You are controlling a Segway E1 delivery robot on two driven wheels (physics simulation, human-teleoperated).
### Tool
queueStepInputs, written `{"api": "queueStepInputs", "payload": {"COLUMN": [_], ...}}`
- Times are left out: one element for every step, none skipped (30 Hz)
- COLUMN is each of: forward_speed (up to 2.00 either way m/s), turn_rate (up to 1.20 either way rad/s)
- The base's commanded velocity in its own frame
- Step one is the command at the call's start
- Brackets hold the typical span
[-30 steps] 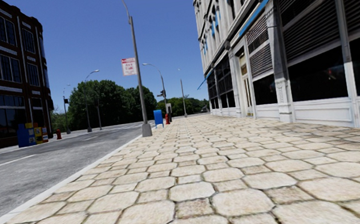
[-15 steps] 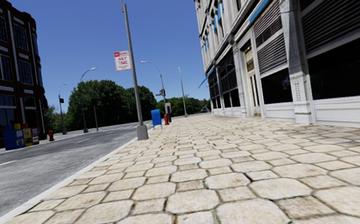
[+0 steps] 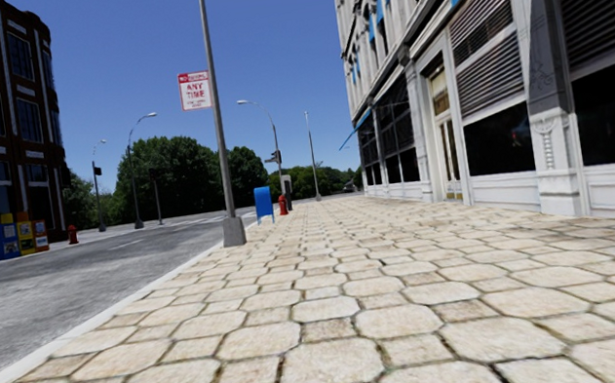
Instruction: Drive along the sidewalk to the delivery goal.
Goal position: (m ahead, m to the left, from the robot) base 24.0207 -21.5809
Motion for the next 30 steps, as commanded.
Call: {"api": "queueStepInputs", "payload": {"forward_speed": [2.00, 2.00, 2.00, 2.00, 2.00, 2.00, 2.00, 2.00, 2.00, 2.00, 2.00, 2.00, 2.00, 2.00, 2.00, 2.00, 2.00, 2.00, 2.00, 2.00, 2.00, 2.00, 2.00, 2.00, 2.00, 2.00, 2.00, 2.00, 2.00, 2.00], "turn_rate": [0.00, 0.00, 0.00, 0.00, 0.00, 0.00, 0.00, 0.00, 0.00, 0.00, 0.00, 0.00, 0.00, 0.00, 0.00, 0.00, 0.00, 0.00, 0.00, 0.00, 0.00, 0.00, 0.00, 0.00, 0.00, 0.00, 0.00, 0.00, 0.00, 0.00]}}
